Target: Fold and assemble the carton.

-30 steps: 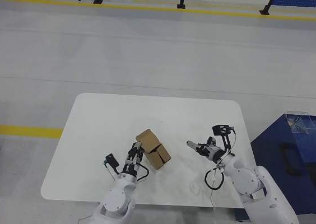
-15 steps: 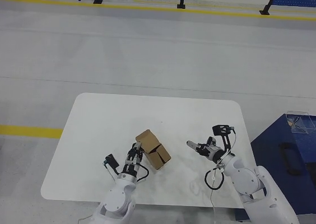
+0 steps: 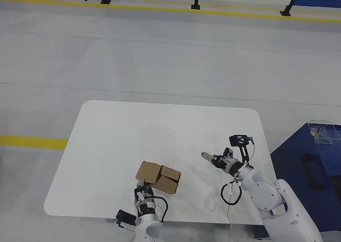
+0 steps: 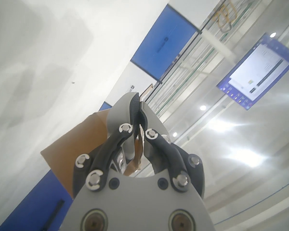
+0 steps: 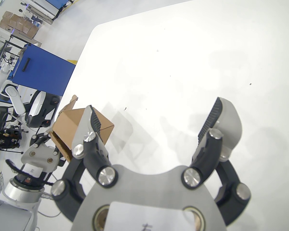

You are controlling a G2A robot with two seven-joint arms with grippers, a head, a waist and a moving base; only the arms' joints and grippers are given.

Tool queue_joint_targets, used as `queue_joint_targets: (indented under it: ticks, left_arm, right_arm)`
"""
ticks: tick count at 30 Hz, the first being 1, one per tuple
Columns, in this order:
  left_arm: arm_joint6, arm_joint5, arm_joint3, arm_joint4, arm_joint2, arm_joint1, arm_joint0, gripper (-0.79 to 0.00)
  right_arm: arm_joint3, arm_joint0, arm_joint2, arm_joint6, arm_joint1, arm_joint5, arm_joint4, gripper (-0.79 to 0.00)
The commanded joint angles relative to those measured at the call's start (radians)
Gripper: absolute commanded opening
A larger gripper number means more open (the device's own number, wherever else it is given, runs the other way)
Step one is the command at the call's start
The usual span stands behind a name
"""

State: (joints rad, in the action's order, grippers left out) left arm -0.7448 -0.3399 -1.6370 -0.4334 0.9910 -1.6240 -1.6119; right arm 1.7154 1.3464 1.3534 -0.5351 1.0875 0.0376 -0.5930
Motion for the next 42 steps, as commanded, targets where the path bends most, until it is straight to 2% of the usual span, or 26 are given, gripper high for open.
queue_joint_targets:
  ticks: [1, 6, 9, 16, 17, 18, 19, 20, 26, 32, 34, 42]
  left_arm:
    - [-0.066, -0.05, 0.035, 0.01, -0.013, -0.011, 0.017, -0.785]
    - [-0.157, -0.167, 0.157, 0.03, -0.033, -0.033, 0.082, -0.785]
    - [-0.19, -0.186, 0.222, 0.026, -0.053, -0.042, 0.121, -0.785]
    - [-0.22, -0.163, 0.32, -0.044, -0.071, -0.066, 0.206, -0.785]
    - [-0.22, -0.166, 0.328, -0.045, -0.071, -0.068, 0.211, -0.727]
    - [-0.222, -0.17, 0.341, -0.047, -0.071, -0.071, 0.219, -0.446]
    - [-0.223, -0.172, 0.348, -0.048, -0.071, -0.072, 0.224, -0.129]
    - [-0.222, -0.17, 0.355, -0.051, -0.071, -0.074, 0.228, 0.0]
    - [-0.216, -0.19, 0.341, -0.011, -0.057, -0.068, 0.203, 0.0]
    - [-0.15, -0.244, 0.23, 0.121, -0.023, -0.041, 0.099, 0.0]
    - [-0.116, -0.222, 0.211, 0.177, -0.015, -0.033, 0.069, 0.0]
    - [-0.116, -0.222, 0.211, 0.177, -0.015, -0.033, 0.069, 0.0]
  right_arm:
    - [0.0, 0.0, 0.0, 0.0, 0.0, 0.0, 0.0, 0.0]
    - [0.0, 0.0, 0.0, 0.0, 0.0, 0.0, 0.0, 0.0]
    - [0.0, 0.0, 0.0, 0.0, 0.0, 0.0, 0.0, 0.0]
    - [0.0, 0.0, 0.0, 0.0, 0.0, 0.0, 0.0, 0.0]
    - [0.0, 0.0, 0.0, 0.0, 0.0, 0.0, 0.0, 0.0]
    - [0.0, 0.0, 0.0, 0.0, 0.0, 0.0, 0.0, 0.0]
    - [0.0, 0.0, 0.0, 0.0, 0.0, 0.0, 0.0, 0.0]
    - [0.0, 0.0, 0.0, 0.0, 0.0, 0.0, 0.0, 0.0]
    - [0.0, 0.0, 0.0, 0.0, 0.0, 0.0, 0.0, 0.0]
    - [0.0, 0.0, 0.0, 0.0, 0.0, 0.0, 0.0, 0.0]
    - [0.0, 0.0, 0.0, 0.0, 0.0, 0.0, 0.0, 0.0]
    - [0.0, 0.0, 0.0, 0.0, 0.0, 0.0, 0.0, 0.0]
